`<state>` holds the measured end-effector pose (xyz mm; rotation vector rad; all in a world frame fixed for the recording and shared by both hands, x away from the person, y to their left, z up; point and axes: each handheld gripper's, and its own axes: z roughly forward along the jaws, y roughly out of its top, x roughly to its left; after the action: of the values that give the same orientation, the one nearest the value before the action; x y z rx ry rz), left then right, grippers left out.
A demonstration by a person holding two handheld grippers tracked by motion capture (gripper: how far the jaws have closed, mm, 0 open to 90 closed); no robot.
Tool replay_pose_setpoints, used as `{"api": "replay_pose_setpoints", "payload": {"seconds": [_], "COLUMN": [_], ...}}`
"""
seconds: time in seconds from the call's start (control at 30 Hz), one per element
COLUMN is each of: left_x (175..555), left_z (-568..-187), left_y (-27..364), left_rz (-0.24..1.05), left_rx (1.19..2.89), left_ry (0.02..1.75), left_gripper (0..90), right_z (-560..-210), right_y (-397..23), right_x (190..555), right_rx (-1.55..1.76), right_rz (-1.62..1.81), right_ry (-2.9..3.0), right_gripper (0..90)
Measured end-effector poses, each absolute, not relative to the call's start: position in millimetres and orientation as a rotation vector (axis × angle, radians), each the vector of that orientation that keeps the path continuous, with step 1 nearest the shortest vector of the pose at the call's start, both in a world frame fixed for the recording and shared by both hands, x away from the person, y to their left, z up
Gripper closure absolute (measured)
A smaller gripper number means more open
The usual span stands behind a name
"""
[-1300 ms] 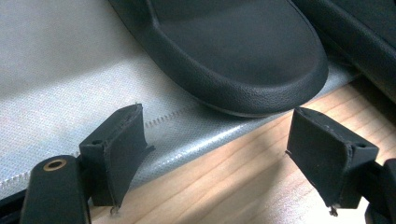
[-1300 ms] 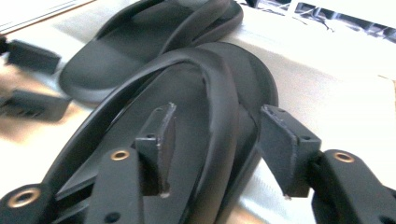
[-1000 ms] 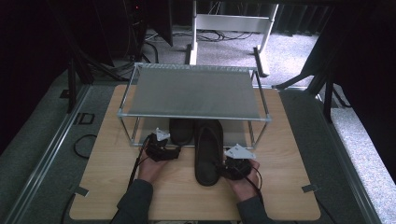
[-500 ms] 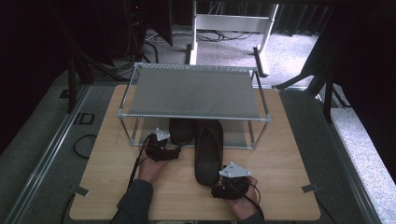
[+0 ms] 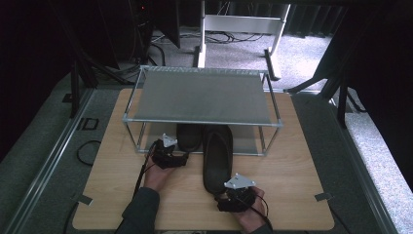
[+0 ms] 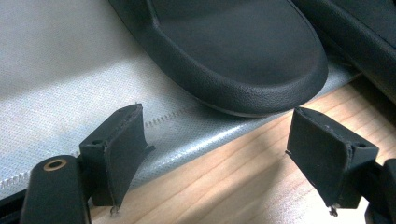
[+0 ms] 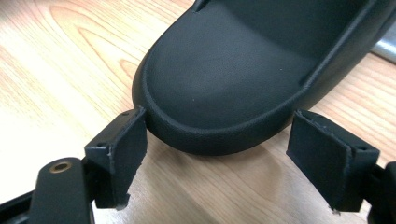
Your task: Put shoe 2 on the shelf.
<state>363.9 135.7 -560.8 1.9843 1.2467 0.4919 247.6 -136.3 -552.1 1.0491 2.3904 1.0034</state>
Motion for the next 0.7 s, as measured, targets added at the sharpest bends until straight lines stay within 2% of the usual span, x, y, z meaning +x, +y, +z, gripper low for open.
{"api": "replay_pose_setpoints", "payload": {"seconds": [0.13,0.5,0.7], "left_x": [363.9,364.0,364.0], "left_z": [-560.7,-560.7,-560.7], "left_y": [135.9,135.9,136.0], "left_rz": [0.49,0.489,0.489], "left_rx": [1.985,1.984,1.985], "left_ry": [1.246,1.246,1.246], "left_gripper": [20.0,20.0,20.0], "right_z": [-551.8,-553.4,-553.2], "right_y": [-135.3,-132.0,-129.4], "right_x": [245.8,246.3,251.1], "right_rx": [1.053,1.035,1.043], "right_rz": [1.001,0.958,0.948], "right_ry": [2.385,2.395,2.365], "right_gripper": [21.5,17.4,20.7]}}
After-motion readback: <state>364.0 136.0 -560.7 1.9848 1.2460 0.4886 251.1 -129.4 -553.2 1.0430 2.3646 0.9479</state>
